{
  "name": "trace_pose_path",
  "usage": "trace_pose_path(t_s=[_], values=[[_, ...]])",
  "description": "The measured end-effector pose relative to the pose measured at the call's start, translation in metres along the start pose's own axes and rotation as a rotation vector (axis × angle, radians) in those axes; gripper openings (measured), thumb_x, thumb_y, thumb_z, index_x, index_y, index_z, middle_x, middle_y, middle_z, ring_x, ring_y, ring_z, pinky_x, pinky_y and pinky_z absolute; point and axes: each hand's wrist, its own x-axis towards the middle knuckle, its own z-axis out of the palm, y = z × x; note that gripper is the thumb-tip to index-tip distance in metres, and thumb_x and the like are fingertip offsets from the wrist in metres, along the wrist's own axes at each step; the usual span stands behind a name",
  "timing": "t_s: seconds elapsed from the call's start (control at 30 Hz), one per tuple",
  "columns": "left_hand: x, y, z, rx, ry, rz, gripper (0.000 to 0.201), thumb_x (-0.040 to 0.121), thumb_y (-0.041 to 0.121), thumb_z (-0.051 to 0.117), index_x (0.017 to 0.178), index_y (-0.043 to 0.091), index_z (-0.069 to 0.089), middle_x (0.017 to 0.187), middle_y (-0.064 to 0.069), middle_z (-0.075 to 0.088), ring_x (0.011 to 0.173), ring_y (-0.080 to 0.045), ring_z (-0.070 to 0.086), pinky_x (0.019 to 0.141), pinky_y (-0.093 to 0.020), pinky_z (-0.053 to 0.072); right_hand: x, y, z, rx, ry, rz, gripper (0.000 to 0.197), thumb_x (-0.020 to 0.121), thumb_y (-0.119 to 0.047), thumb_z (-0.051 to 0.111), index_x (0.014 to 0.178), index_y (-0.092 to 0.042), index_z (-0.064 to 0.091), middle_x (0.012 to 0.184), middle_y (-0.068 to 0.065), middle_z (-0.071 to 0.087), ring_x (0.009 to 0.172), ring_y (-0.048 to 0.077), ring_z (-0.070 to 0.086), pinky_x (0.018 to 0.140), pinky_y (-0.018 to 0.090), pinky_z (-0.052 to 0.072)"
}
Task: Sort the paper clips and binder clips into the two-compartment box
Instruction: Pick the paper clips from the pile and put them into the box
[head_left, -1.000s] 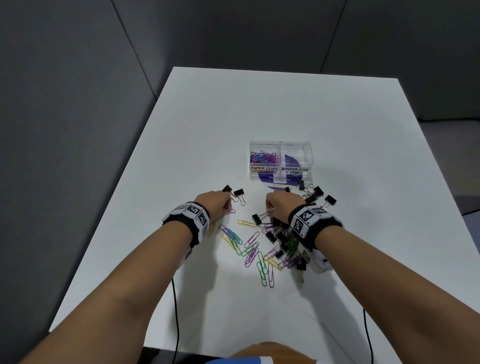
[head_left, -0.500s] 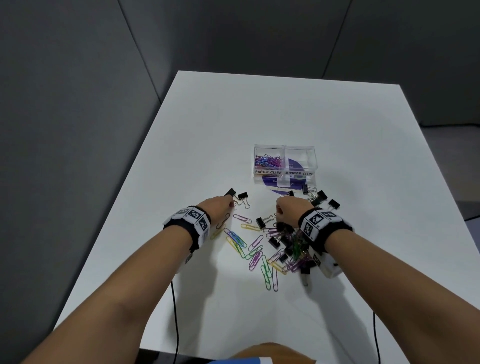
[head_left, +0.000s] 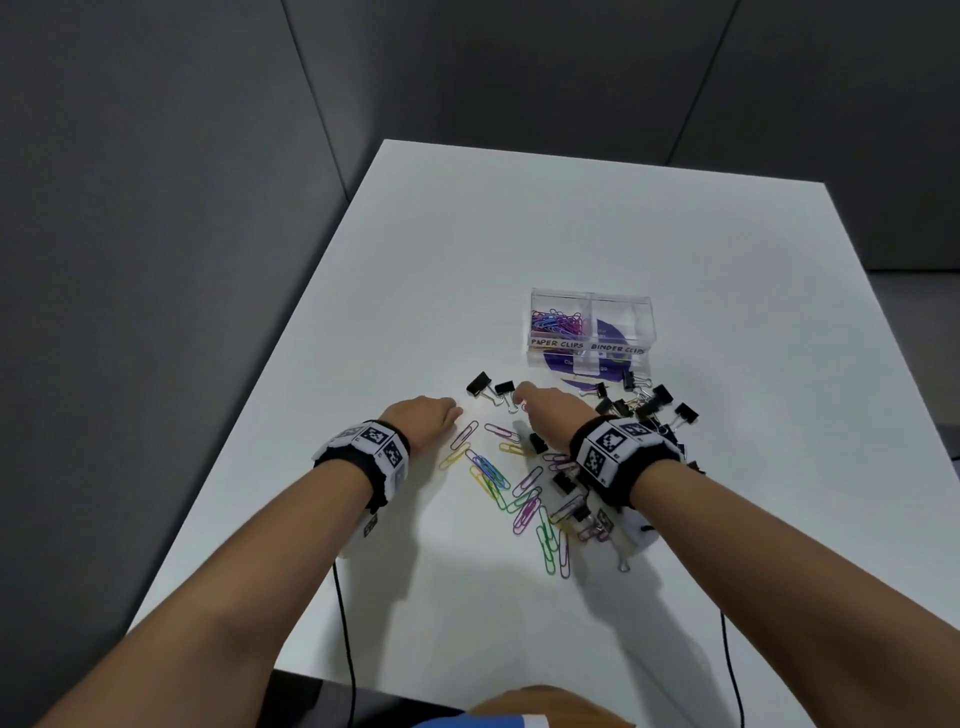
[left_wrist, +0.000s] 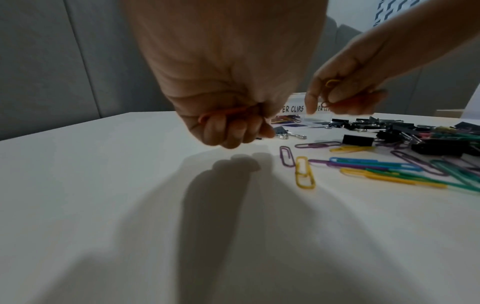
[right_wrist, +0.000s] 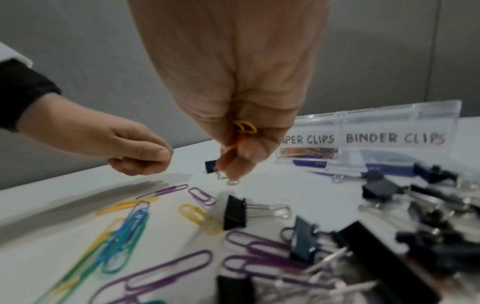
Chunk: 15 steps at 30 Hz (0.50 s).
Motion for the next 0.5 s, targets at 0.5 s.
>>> trace_pose_path(t_s=[0.5], values=[[-0.002, 0.008, 0.023, -0.055, -0.046, 0.064, 0.028, 0.093, 0.028, 0.055, 0.115, 0.012, 0.052, 0.123, -0.007, 0.055, 0.11, -0.025, 0.056, 0.091, -0.035, 0.043, 0.024, -0.015, 0.033, -0.011, -0.009, 0.086, 0.03, 0.093, -0.024, 0.05, 0.115, -0.005, 0.049, 0.119, 0.015, 0.059, 0.108, 0.031, 0.058, 0.087, 0.038, 0.046]])
